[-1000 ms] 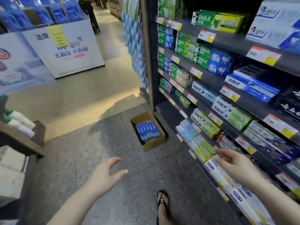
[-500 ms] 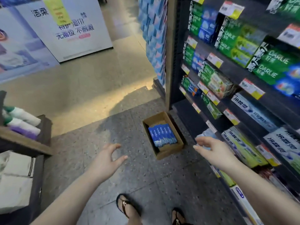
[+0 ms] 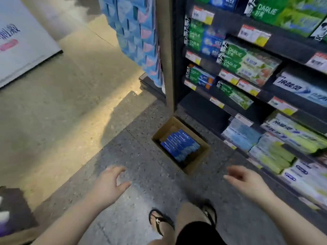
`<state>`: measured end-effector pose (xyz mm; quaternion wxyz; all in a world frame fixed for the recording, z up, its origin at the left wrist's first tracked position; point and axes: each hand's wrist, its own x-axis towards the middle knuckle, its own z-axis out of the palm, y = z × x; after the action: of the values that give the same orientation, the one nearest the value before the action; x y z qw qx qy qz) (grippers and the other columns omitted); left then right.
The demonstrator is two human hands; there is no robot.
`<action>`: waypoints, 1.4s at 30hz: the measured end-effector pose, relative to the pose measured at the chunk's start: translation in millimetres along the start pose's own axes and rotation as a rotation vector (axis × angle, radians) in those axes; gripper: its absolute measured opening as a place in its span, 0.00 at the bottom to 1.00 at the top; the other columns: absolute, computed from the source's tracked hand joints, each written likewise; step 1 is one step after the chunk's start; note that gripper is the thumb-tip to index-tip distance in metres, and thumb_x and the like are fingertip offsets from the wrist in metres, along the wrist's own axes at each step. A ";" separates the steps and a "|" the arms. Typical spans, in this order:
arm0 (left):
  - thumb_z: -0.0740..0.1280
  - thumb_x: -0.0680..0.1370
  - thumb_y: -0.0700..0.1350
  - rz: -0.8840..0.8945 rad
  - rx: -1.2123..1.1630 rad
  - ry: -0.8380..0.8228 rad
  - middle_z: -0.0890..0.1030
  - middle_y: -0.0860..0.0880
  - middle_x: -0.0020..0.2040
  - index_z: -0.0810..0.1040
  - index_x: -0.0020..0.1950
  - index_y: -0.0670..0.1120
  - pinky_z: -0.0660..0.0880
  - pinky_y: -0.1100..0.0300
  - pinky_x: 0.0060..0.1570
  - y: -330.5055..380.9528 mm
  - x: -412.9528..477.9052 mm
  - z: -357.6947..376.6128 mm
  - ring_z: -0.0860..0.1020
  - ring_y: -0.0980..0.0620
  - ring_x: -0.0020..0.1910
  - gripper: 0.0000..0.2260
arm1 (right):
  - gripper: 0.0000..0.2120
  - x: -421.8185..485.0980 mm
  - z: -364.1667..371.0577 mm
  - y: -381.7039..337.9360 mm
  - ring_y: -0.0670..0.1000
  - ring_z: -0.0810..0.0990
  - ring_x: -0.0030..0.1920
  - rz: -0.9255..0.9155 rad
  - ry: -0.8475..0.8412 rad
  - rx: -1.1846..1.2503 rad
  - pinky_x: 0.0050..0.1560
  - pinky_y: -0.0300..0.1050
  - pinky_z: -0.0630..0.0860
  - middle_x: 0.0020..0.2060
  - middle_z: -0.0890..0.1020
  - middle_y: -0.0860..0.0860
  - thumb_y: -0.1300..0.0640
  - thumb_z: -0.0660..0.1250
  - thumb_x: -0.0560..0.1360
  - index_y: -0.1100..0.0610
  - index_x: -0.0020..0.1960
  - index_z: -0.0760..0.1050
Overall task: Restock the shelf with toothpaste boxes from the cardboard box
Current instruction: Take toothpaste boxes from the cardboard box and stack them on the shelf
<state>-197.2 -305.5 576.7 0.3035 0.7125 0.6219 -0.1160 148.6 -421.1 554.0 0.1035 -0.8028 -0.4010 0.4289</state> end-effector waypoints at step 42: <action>0.66 0.73 0.53 0.620 0.496 -0.483 0.63 0.50 0.71 0.60 0.71 0.53 0.73 0.56 0.57 -34.5 579.5 289.2 0.71 0.49 0.62 0.29 | 0.28 493.8 379.2 140.4 0.55 0.77 0.55 0.562 0.037 0.491 0.52 0.46 0.74 0.60 0.75 0.55 0.55 0.71 0.69 0.57 0.66 0.66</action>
<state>-53.2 1.9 24.1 0.2806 0.8683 0.2448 -0.3276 87.1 -218.9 -48.3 0.1783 -0.8404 -0.0485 0.5095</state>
